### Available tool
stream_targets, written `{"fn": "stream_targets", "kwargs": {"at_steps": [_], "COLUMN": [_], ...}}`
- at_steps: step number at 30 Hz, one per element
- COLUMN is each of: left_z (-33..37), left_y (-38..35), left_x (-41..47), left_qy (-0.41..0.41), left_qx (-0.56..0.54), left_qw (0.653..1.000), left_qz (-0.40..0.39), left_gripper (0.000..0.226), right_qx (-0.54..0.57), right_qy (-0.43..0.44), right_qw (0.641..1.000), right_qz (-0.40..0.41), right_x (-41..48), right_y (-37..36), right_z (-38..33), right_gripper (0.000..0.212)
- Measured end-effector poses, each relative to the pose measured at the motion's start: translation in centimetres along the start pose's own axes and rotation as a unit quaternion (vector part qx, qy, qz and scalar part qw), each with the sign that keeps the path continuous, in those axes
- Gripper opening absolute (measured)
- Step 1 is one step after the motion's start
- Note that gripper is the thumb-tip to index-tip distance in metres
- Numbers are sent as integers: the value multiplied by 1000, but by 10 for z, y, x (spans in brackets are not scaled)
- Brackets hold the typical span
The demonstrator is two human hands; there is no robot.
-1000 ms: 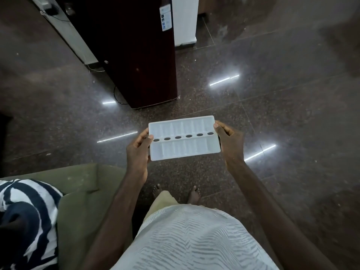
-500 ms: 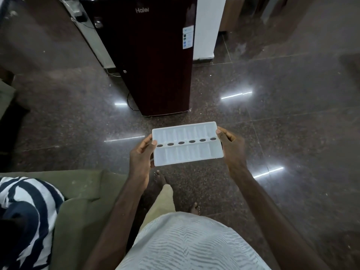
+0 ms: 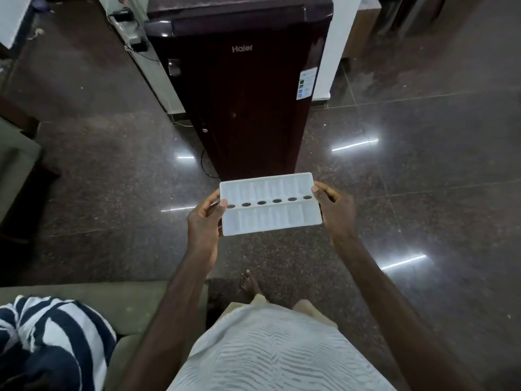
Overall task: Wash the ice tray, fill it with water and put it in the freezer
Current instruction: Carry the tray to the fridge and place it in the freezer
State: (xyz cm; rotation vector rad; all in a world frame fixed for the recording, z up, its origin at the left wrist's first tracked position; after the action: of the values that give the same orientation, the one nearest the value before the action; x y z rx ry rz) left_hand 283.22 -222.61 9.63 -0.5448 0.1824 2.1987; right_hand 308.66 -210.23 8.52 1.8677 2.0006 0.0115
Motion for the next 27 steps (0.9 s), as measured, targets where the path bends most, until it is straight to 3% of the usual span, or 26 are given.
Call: {"fn": "stream_targets", "kwargs": {"at_steps": [6,10,17,24,27], "left_z": [28,41,72,106,117], "left_y": [6,3,-16,-22,-12], "left_x": [58,91,144,193,209], "left_qy": [9,11,6,-14,-20], "left_qx": [14,17,9,1,-3], "left_qw": [1000,1000,999,998,997], "left_qz": [13,21,36,63,79], "left_gripper": [35,35,30,26,26], "right_qx": [-10,-27,-71,-120,-176], "right_qy": [-10,-4,35,141,219], "right_qw": [1000,1000,996,981,958], "right_qz": [-3,-1,-36,-55,-64], "right_x": [40,68,132,214,247], "right_y": [-33,-47,-64,-93,-121], "right_z": [-22,-39,-79,-146,-191], "right_gripper": [48,34,33,40,43]}}
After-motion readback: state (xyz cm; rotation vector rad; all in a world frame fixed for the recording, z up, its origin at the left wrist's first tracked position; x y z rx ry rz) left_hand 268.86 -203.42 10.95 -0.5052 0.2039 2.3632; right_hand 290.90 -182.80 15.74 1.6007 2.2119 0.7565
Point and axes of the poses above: each hand's wrist, its own x-axis towards the middle knuckle, its own y-axis out of the back of the hand, z = x × y, the point moved 3 cm from there along x, towards the middle knuckle
